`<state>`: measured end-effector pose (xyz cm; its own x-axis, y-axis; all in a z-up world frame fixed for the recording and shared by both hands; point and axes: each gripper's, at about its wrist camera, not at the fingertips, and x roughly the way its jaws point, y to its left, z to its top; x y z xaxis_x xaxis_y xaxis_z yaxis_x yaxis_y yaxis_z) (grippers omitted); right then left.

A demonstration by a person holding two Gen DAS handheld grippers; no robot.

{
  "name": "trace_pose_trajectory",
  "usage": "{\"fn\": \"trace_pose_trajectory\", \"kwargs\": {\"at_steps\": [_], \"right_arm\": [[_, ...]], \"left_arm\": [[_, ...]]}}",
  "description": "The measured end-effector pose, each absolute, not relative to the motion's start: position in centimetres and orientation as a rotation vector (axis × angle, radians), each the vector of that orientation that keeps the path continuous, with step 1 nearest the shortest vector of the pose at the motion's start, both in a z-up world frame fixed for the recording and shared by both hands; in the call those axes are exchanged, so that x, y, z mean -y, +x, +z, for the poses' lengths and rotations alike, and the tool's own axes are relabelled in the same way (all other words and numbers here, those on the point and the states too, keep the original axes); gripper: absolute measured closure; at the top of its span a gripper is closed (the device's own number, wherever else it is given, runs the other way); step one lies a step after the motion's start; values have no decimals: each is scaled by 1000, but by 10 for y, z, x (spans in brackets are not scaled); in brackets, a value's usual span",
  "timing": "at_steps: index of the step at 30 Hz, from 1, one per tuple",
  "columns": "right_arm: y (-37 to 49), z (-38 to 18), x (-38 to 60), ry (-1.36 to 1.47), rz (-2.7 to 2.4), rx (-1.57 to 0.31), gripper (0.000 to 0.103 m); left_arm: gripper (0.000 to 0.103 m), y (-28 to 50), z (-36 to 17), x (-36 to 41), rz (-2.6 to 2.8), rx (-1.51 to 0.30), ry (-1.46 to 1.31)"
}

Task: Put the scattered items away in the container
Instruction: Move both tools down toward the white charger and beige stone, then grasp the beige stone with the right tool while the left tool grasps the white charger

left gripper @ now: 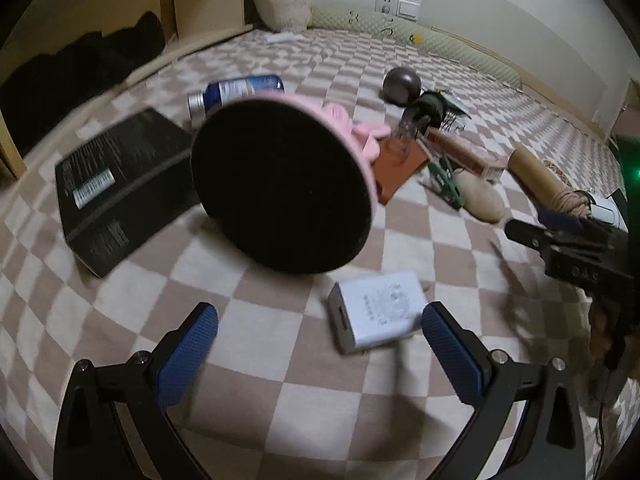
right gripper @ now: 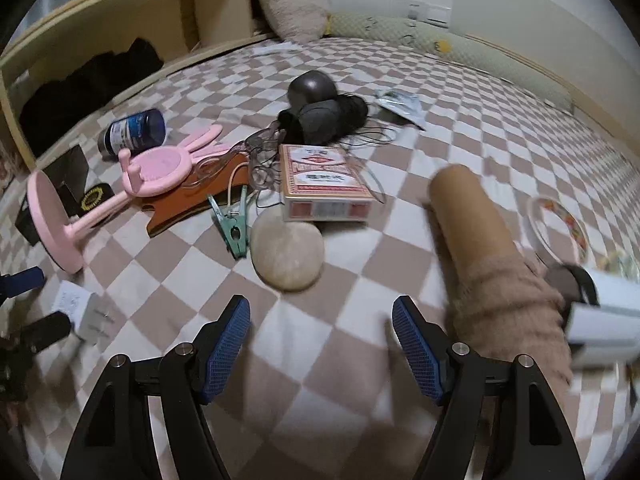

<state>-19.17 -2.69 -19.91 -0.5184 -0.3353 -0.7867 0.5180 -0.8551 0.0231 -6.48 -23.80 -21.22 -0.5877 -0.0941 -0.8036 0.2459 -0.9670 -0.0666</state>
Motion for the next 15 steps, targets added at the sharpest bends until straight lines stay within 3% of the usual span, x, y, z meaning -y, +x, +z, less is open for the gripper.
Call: {"fn": "trace_pose_trajectory", "kwargs": {"at_steps": [10, 15], "right_arm": [[-212, -214, 54, 1179, -2262, -382, 29], [-223, -213, 60, 1193, -2235, -388, 29]], "left_arm": [[1, -75, -217, 211, -2720, -185, 1364], [15, -81, -221, 199, -2749, -125, 1410]]}}
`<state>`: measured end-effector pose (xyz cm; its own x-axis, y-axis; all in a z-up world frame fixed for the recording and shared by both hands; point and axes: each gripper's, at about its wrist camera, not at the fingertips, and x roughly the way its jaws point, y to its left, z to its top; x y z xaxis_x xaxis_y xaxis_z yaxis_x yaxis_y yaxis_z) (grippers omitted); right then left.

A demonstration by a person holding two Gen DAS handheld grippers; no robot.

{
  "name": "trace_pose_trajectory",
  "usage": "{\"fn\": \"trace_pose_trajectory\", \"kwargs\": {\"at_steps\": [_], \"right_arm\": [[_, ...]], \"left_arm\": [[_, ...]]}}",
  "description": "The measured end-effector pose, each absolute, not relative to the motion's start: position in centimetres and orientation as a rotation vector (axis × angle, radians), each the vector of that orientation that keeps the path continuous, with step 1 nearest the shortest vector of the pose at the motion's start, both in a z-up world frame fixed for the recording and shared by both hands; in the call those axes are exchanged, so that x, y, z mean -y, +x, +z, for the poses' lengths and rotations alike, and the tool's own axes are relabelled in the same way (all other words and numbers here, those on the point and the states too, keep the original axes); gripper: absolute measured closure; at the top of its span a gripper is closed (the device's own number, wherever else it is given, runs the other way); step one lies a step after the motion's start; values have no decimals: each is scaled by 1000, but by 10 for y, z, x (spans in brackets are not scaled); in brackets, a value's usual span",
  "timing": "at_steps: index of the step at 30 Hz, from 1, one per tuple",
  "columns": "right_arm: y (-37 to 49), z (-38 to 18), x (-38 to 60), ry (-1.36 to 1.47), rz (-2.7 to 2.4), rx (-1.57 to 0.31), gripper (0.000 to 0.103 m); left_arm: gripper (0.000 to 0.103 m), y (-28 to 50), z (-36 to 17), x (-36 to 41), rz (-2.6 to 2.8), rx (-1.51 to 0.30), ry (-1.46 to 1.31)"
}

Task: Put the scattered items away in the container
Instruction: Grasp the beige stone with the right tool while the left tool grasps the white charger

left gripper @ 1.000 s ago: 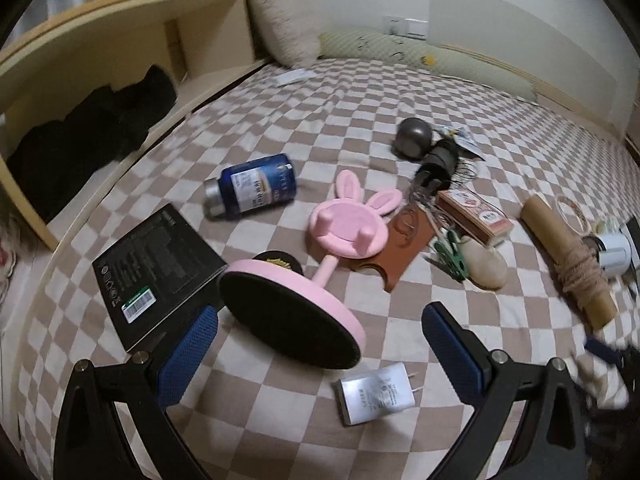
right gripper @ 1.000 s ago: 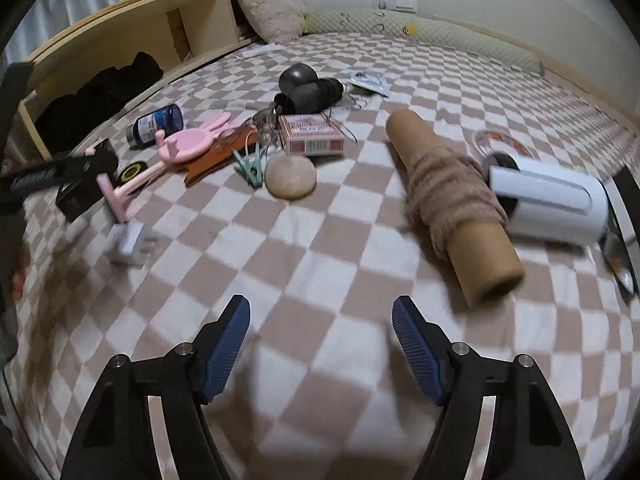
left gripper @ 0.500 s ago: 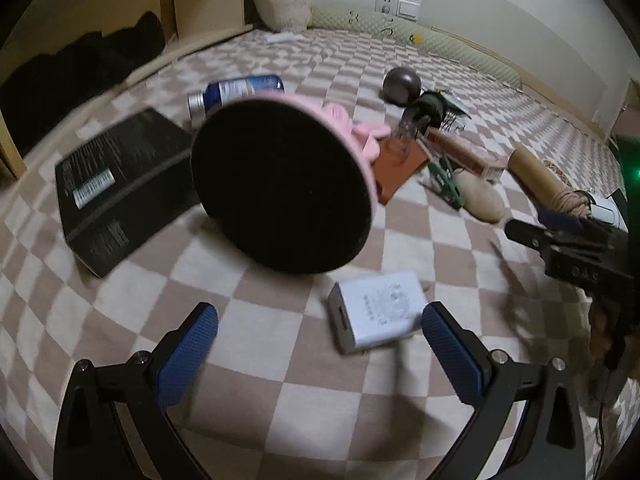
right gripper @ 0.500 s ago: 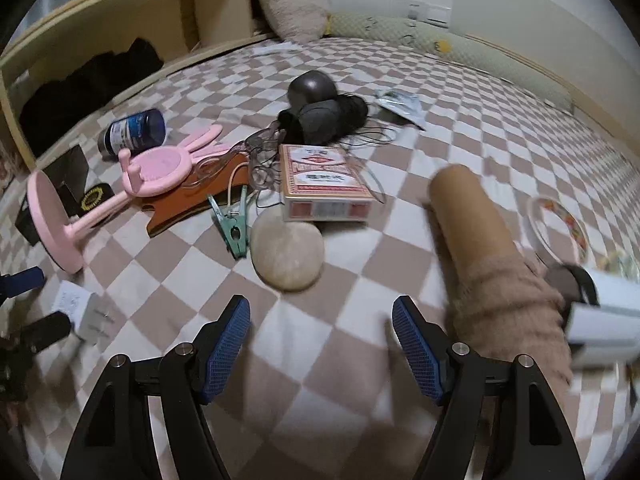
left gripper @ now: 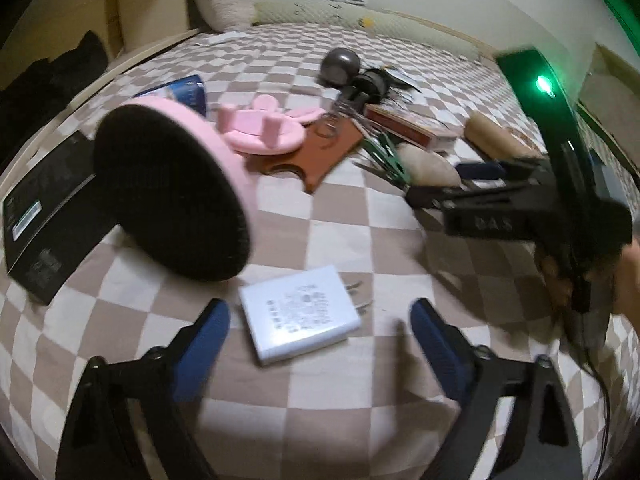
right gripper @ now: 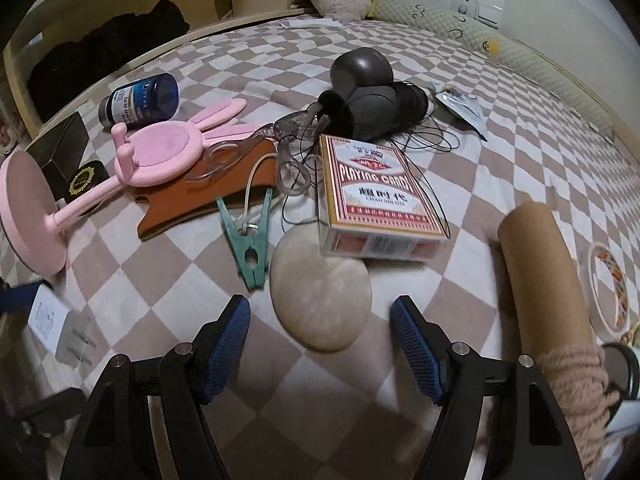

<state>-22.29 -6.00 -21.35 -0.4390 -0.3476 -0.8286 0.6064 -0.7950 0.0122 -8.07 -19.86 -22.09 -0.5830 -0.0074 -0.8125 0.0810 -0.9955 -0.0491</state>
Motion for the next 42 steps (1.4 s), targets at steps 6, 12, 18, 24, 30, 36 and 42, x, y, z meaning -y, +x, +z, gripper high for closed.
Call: {"fn": "trace_pose_trajectory", "kwargs": {"at_steps": [6, 12, 18, 24, 30, 36, 42], "right_arm": [[-228, -211, 69, 1180, -2213, -411, 45], [-220, -211, 64, 1174, -2234, -400, 52], [-195, -209, 56, 1160, -2214, -407, 52], [-159, -207, 34, 1155, -2173, -413, 52], [-125, -206, 10, 1160, -2146, -388, 52], [-109, -209, 1, 1145, -2161, -378, 52], [-107, -211, 0, 1142, -2165, -373, 52]], "left_arm": [[24, -80, -222, 202, -2733, -132, 1425], [36, -79, -221, 208, -2719, -139, 1425], [49, -74, -219, 221, -2728, -217, 1423], [53, -69, -217, 217, -2734, -188, 1435], [57, -57, -215, 215, -2746, -169, 1457], [48, -50, -212, 215, -2748, -221, 1447], [33, -60, -208, 207, -2747, -202, 1424]]}}
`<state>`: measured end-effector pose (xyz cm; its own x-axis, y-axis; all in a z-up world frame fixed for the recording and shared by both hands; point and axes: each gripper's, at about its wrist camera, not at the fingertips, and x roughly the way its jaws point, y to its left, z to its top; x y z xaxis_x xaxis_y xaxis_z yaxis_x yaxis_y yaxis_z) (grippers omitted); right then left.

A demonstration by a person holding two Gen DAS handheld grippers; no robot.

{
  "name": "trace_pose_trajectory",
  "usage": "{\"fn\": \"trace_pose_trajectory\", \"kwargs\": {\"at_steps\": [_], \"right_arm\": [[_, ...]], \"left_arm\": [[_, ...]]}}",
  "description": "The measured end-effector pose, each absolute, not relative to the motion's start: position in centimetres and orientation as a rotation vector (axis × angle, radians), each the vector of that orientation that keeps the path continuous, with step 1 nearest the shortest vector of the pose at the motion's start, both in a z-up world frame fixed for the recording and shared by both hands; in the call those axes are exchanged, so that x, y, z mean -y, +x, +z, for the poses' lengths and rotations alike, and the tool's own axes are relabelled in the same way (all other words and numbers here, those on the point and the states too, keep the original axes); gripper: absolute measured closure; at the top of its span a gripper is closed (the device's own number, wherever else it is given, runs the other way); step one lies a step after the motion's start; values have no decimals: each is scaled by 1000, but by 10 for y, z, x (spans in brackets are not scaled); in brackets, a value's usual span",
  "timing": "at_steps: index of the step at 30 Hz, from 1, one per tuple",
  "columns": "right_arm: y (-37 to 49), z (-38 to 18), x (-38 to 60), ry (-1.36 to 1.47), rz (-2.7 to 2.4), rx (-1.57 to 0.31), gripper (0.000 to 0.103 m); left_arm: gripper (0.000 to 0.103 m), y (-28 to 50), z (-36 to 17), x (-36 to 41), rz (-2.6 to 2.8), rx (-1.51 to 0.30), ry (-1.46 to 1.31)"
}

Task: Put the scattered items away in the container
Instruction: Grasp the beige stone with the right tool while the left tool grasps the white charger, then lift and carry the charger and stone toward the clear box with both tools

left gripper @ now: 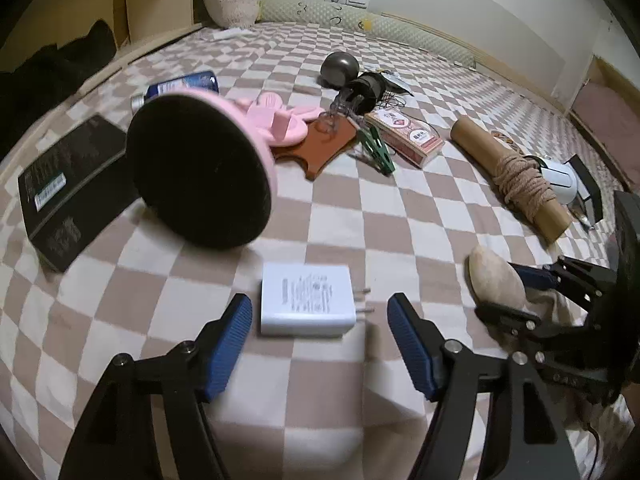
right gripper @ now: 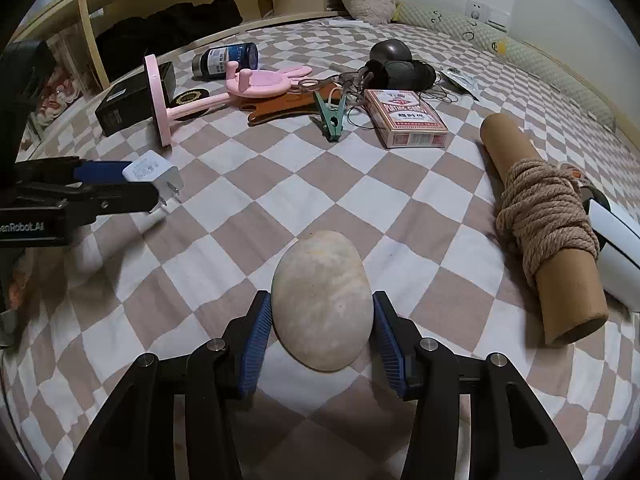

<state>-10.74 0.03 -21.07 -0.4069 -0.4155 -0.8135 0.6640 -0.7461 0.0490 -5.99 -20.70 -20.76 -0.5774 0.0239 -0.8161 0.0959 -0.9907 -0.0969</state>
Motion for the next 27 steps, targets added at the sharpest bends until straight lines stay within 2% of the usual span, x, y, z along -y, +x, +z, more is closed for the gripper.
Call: {"fn": "trace_pose_trajectory", "kwargs": {"at_steps": [11, 12, 14, 27], "right_arm": [[-107, -212, -3, 1126, -2171, -353, 52], [-107, -212, -3, 1125, -2172, -354, 52], [-107, -212, -3, 1125, -2174, -352, 52], [-106, -212, 8, 1113, -2214, -430, 52]], "left_arm": [[33, -76, -223, 194, -2689, -47, 1444], [37, -76, -223, 194, -2688, -39, 1442], [41, -76, -223, 197, -2683, -48, 1435], [41, -71, -223, 197, -2699, -43, 1409]]}}
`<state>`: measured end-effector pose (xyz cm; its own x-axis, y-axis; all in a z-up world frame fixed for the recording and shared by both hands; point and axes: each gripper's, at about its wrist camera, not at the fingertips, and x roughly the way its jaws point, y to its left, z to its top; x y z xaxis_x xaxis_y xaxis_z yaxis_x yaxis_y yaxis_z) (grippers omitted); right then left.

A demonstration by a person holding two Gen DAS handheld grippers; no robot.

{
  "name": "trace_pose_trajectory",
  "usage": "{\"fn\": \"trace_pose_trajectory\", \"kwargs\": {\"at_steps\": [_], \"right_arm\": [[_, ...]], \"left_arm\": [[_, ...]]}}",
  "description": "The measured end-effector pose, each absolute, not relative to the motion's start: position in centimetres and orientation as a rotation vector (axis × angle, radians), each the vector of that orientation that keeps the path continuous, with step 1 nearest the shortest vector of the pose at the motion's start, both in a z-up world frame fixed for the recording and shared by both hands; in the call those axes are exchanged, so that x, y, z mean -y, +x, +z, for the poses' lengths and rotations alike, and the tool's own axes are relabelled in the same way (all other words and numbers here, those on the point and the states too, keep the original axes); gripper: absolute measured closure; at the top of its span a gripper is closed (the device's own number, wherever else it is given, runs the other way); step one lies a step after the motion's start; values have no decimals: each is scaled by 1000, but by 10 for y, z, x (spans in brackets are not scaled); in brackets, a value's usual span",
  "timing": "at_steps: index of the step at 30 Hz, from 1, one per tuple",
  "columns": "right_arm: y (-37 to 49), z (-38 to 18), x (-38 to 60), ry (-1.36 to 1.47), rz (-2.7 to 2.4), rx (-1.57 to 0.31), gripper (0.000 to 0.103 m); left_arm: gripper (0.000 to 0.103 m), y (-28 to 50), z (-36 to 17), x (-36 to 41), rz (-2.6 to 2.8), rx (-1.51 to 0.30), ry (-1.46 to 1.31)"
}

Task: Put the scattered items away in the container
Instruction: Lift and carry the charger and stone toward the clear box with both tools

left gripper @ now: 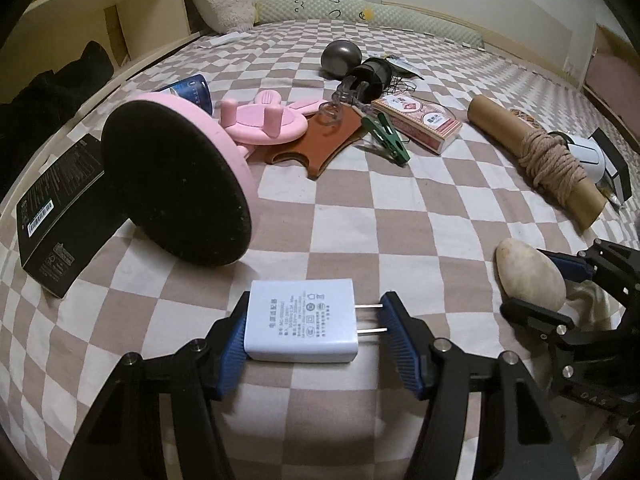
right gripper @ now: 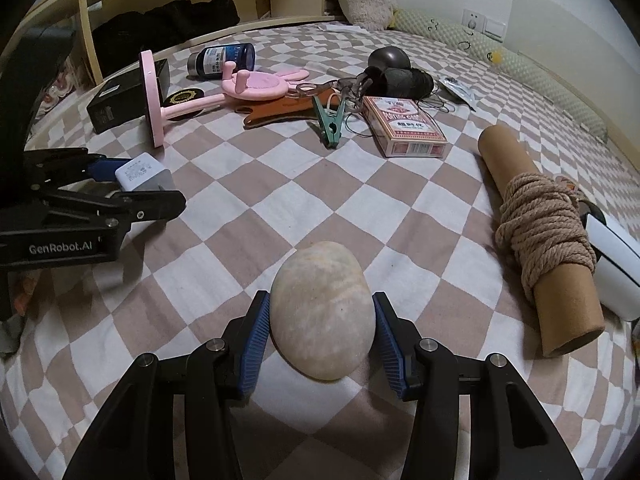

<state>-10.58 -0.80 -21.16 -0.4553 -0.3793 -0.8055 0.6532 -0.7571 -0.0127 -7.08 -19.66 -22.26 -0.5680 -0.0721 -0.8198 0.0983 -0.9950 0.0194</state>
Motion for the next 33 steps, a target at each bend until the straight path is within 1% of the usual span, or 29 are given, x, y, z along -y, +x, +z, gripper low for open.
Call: {"fn": "trace_pose_trajectory", "kwargs": {"at_steps": [18, 28, 33], "right_arm": [[-71, -201, -10, 1188, -2271, -440, 53], [-46, -183, -46, 1259, -2307, -369, 53], [-35, -171, -63, 1265, -2349, -350, 53]], "left_arm": [[41, -33, -211, 171, -2757, -92, 1499], [41, -9, -180, 145, -2832, -60, 1455], [41, 0, -177, 131, -2851, -45, 1465]]}}
